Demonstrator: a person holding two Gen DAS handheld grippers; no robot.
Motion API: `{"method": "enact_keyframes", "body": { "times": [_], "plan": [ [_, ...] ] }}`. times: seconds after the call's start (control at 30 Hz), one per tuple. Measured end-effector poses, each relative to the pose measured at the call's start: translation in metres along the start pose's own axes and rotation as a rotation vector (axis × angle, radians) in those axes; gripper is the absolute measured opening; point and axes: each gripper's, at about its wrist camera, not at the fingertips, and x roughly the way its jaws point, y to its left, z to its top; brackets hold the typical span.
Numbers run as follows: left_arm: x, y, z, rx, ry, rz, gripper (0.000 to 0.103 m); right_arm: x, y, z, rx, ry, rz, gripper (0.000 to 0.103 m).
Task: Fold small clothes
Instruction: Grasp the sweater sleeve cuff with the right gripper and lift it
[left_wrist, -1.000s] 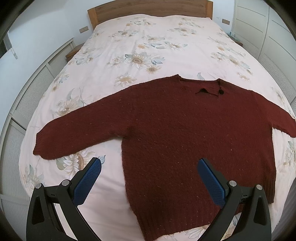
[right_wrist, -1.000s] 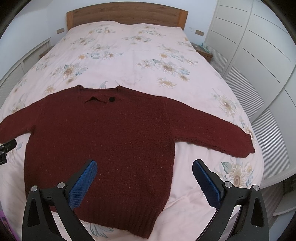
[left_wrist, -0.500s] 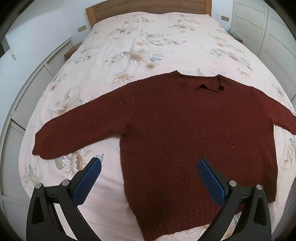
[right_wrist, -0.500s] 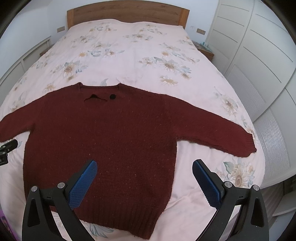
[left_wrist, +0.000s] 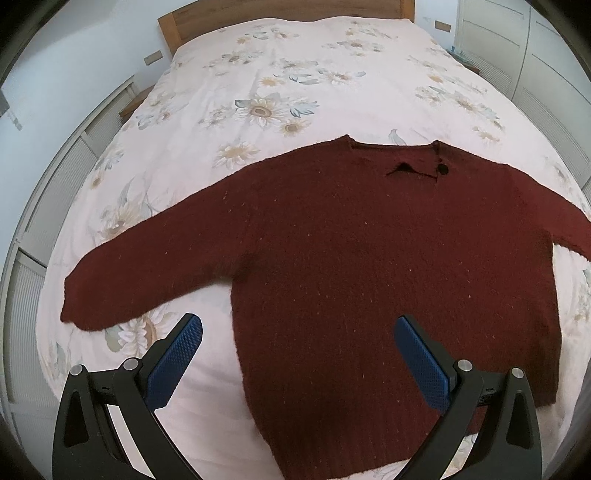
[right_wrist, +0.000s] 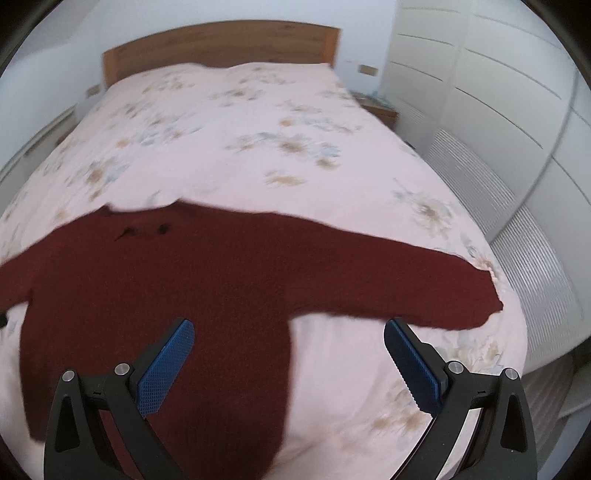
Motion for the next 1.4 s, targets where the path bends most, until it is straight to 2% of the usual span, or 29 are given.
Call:
{"method": "enact_keyframes", "body": {
  "times": [0.17,0.27,0.4,0.53,0.7,0.83,0.93,1.03,1.07,1.1,1.17,1.27,1.4],
  "plan": [
    [0.014,-0.002,0.013,0.007,0.002,0.004,0.102,0.035,-0.082,0.017,0.158,0.014,-0.071,0.103],
    [0.024,-0.005,0.021,0.019,0.007,0.013,0.102,0.064,-0.13,0.018,0.234,0.057,-0.111,0.103],
    [0.037,-0.006,0.029,0.024,0.011,0.029,0.102,0.117,-0.194,0.005,0.394,0.168,-0.1,0.103],
    [0.048,-0.007,0.035,0.023,0.026,0.031,0.102,0.158,-0.235,-0.021,0.538,0.25,-0.139,0.103],
    [0.056,-0.009,0.036,0.018,0.055,0.017,0.102,0.196,-0.266,-0.048,0.713,0.301,-0.088,0.103],
    [0.063,-0.008,0.034,0.029,0.083,0.016,0.102,0.202,-0.274,-0.046,0.727,0.285,-0.092,0.102],
    [0.064,-0.007,0.031,0.033,0.083,0.008,0.102,0.207,-0.277,-0.042,0.736,0.325,-0.093,0.099],
    [0.065,-0.005,0.031,0.031,0.09,-0.005,0.102,0.209,-0.277,-0.037,0.687,0.348,-0.096,0.081],
    [0.066,-0.006,0.03,0.035,0.095,-0.006,0.102,0.207,-0.276,-0.034,0.674,0.35,-0.099,0.067],
    [0.066,-0.006,0.029,0.041,0.1,-0.004,0.102,0.204,-0.276,-0.032,0.663,0.346,-0.092,0.046],
    [0.066,-0.008,0.028,0.06,0.1,0.007,0.102,0.197,-0.273,-0.024,0.641,0.333,-0.056,0.017],
    [0.067,-0.008,0.026,0.065,0.101,-0.009,0.102,0.182,-0.253,-0.005,0.489,0.325,-0.086,0.015],
    [0.066,-0.006,0.023,0.067,0.092,-0.042,0.102,0.148,-0.219,0.034,0.374,0.234,-0.071,0.014]
  ]
}}
